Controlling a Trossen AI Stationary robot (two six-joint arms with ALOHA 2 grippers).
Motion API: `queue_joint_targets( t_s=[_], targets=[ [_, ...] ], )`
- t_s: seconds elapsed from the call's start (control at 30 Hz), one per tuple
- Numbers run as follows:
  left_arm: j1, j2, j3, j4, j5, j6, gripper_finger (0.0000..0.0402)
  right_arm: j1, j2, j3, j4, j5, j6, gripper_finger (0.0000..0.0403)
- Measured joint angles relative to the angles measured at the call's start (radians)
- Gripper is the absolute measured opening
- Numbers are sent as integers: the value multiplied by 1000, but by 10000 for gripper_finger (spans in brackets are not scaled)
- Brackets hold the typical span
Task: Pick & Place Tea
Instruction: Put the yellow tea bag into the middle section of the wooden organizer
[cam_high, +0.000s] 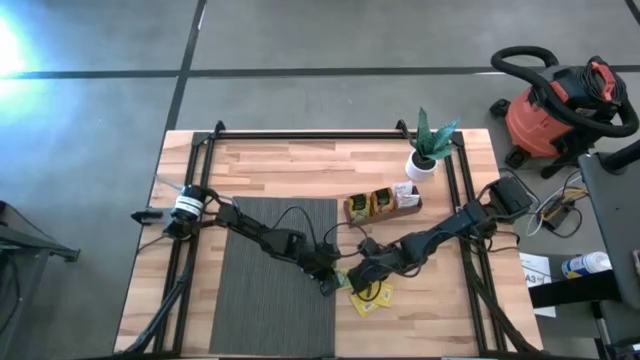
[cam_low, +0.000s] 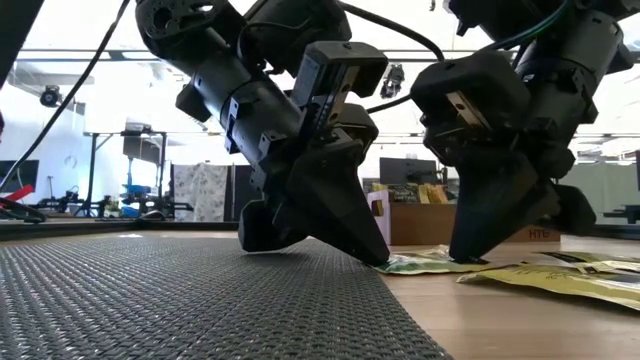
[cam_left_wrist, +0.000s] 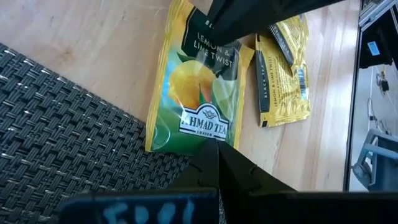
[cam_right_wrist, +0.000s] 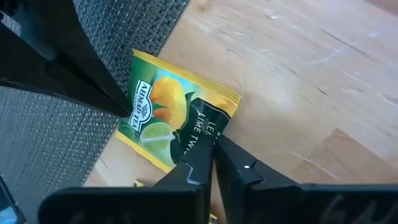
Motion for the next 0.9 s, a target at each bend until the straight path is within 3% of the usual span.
queue_joint_targets(
  t_s=[0.3,0.67,0.9],
  targets=[
    [0,-5,-1,8,-4,-1,0,0,-19,0,-16,3,-97,9],
    [1,-113,-3,-10,-116,6,0,-29,-241,0,-271,52,-188,8],
    [2,-86,-3,-32,-124,-8,0,-48,-285,-4,-266,16,-130,14]
  ],
)
